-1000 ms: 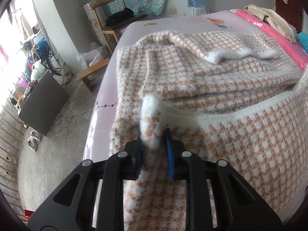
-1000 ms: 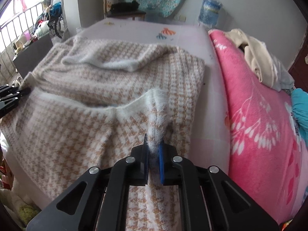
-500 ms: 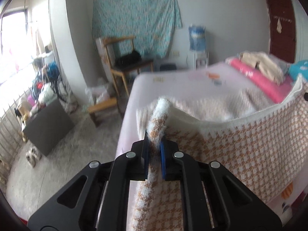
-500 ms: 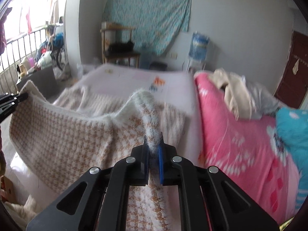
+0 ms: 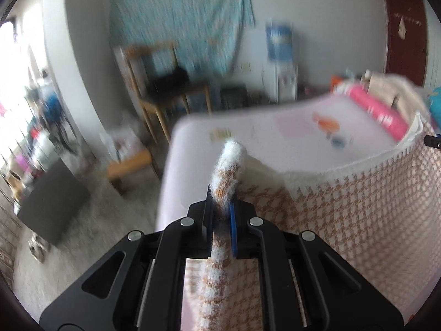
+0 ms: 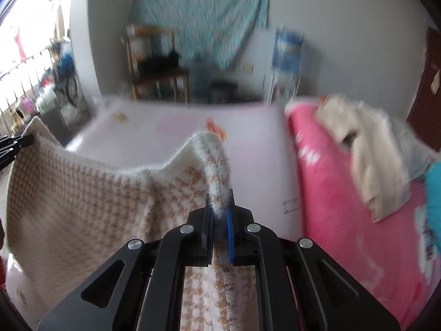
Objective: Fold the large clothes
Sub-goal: 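Lift the hem with both tools and fold it over toward the collar, then open both tools and smooth the folded coat flat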
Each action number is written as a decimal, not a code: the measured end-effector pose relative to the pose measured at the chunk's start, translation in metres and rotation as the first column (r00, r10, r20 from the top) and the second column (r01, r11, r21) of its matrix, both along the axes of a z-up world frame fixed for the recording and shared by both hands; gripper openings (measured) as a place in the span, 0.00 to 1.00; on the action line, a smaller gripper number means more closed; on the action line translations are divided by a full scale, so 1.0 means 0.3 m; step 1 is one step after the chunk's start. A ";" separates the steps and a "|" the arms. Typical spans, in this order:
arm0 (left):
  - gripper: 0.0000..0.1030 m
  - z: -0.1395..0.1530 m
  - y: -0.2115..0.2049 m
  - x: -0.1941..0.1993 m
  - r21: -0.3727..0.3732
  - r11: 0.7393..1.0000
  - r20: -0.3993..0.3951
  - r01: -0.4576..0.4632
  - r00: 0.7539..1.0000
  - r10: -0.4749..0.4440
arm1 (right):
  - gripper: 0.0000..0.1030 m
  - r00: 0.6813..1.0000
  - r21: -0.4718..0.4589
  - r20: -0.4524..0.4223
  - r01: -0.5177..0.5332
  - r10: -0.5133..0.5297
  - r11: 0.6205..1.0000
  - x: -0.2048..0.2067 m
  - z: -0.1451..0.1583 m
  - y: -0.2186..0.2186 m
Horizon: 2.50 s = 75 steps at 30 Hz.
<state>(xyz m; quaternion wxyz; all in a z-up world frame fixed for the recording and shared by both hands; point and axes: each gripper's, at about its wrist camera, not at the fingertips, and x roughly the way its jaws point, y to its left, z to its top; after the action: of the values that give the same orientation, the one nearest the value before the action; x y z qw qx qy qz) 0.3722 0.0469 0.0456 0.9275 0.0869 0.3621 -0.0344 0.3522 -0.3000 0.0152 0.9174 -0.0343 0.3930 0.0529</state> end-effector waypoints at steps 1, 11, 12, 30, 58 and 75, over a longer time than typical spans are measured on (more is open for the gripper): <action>0.11 -0.075 0.009 0.063 -0.010 1.000 -0.070 -0.010 0.998 0.009 | 0.08 0.999 0.016 -0.050 0.007 -0.006 1.000 0.042 -0.065 -0.014; 0.44 -0.104 0.229 0.124 -0.324 0.939 -0.143 -0.115 0.987 0.071 | 0.42 0.999 0.107 -0.024 0.032 -0.029 0.994 0.055 -0.062 -0.128; 0.44 -0.095 0.224 0.129 -0.382 0.920 -0.145 -0.085 0.989 0.031 | 0.42 1.000 0.127 -0.024 0.010 -0.007 0.992 0.062 -0.049 -0.111; 0.50 -0.230 0.467 0.024 -0.737 0.603 -0.305 -0.306 0.946 0.108 | 0.37 0.988 0.430 -0.153 0.076 -0.010 0.900 -0.025 -0.072 -0.179; 0.60 -0.269 -0.120 -0.554 -0.080 0.989 -0.102 0.124 0.986 -0.132 | 0.52 0.985 0.000 -0.147 -0.090 0.089 0.996 -0.511 -0.165 0.369; 0.73 -0.387 0.001 -0.674 -0.182 0.983 -0.142 0.038 0.988 -0.064 | 0.66 0.988 -0.022 -0.109 -0.116 0.113 0.993 -0.639 -0.252 0.411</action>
<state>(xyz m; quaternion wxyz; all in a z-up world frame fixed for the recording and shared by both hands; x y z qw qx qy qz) 0.1699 0.0473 -0.0705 0.9011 0.0100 0.4225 -0.0968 0.1605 -0.1768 -0.0605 0.8897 -0.0671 0.4400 0.1017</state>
